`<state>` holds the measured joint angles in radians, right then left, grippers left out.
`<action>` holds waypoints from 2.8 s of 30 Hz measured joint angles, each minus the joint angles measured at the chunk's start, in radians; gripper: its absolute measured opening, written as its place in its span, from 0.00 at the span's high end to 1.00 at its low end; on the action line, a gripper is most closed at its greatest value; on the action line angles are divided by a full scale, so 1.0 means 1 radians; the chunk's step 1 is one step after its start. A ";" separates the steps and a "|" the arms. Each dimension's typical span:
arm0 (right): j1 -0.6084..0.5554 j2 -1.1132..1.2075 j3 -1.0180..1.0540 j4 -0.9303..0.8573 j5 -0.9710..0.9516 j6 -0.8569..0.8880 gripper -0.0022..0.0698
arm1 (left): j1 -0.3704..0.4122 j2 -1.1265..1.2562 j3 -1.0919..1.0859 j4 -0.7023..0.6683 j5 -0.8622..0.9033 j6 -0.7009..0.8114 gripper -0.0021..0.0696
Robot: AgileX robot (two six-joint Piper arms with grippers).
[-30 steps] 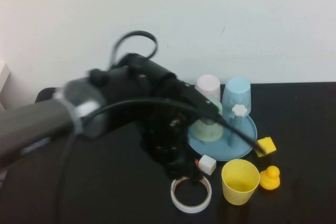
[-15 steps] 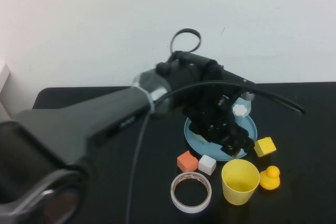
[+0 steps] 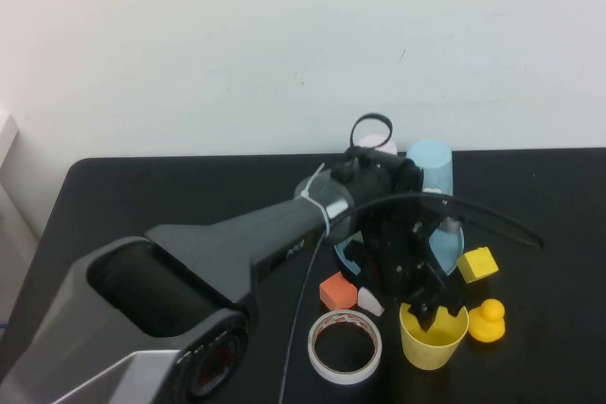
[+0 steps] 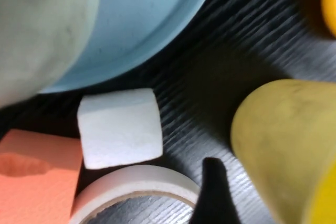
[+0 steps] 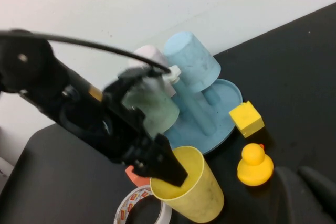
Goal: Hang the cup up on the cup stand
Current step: Pick up the cup from the table, then adjust the cup with two arms
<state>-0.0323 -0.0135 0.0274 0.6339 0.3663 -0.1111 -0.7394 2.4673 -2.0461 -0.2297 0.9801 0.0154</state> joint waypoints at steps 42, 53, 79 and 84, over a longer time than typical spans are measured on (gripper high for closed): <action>0.000 0.000 0.000 0.369 0.065 -0.142 0.97 | -0.077 -1.103 1.109 0.094 -0.766 0.294 0.96; 0.000 0.155 0.000 1.023 0.092 -0.599 0.97 | -0.077 -1.171 1.284 0.164 -1.451 0.319 0.96; 0.052 1.356 -0.729 1.054 0.636 -0.639 0.01 | -0.077 -0.925 1.284 0.284 -1.856 0.396 0.96; 0.147 1.395 -0.800 1.054 0.560 -0.648 0.01 | -0.077 -0.925 1.284 0.282 -1.854 0.398 0.96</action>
<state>0.1150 1.3817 -0.7725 1.6881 0.9260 -0.7596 -0.8162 1.5427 -0.7622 0.0524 -0.8738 0.4137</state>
